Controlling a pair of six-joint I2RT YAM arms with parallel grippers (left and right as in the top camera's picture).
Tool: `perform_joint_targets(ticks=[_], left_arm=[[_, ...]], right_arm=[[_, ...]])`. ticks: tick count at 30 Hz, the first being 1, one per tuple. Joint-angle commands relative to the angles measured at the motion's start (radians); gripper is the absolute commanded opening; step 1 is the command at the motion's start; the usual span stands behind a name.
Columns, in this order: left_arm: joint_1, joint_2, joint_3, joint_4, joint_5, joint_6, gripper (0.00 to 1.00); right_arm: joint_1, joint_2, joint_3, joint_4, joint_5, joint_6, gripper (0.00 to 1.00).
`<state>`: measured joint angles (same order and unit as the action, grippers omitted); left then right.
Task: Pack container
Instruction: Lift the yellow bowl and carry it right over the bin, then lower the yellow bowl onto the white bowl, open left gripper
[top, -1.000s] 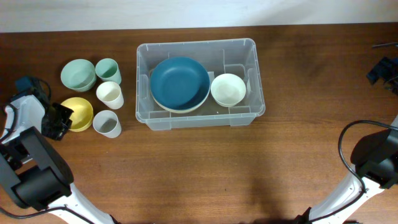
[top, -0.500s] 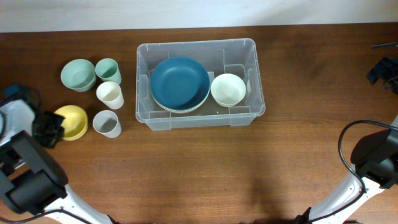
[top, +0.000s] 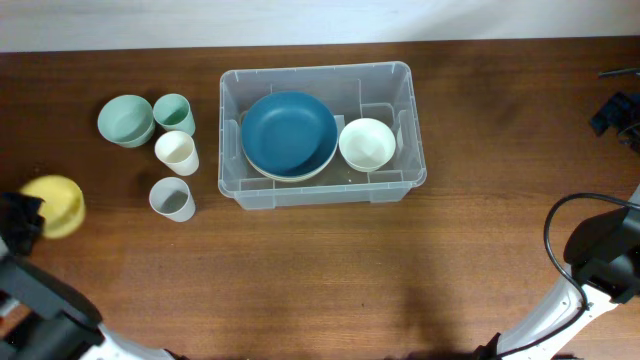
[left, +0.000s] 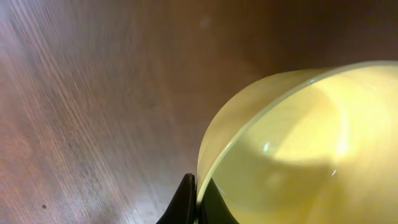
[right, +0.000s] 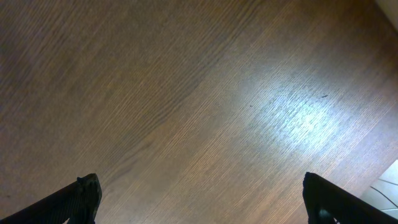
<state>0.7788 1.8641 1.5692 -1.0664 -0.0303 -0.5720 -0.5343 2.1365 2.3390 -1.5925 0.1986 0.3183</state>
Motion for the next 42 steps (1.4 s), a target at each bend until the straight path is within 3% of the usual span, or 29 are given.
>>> perform_joint_targets(ticks=[1,5,12,18,24,33,42], left_arm=[[-0.048,-0.150,0.066,-0.004,0.048,0.027,0.01],[-0.159,-0.272,0.096,0.005,0.083,0.027,0.01],[-0.509,-0.406,0.103,0.166,0.131,0.027,0.01],[-0.859,-0.350,0.103,0.372,0.113,0.026,0.01],[-1.083,-0.203,0.103,0.509,0.114,0.027,0.01],[-1.275,0.031,0.103,0.610,0.121,0.028,0.01],[-1.304,0.167,0.103,0.669,0.090,0.043,0.01]], right_arm=[[0.003,-0.004,-0.001,0.001,0.016,0.012,0.99],[0.003,-0.004,-0.001,0.001,0.016,0.012,0.99],[0.003,-0.004,-0.001,0.001,0.016,0.012,0.99],[0.003,-0.004,-0.001,0.001,0.016,0.012,0.99],[0.003,-0.004,-0.001,0.001,0.016,0.012,0.99],[0.003,-0.004,-0.001,0.001,0.016,0.012,0.99],[0.003,-0.004,-0.001,0.001,0.016,0.012,0.99]])
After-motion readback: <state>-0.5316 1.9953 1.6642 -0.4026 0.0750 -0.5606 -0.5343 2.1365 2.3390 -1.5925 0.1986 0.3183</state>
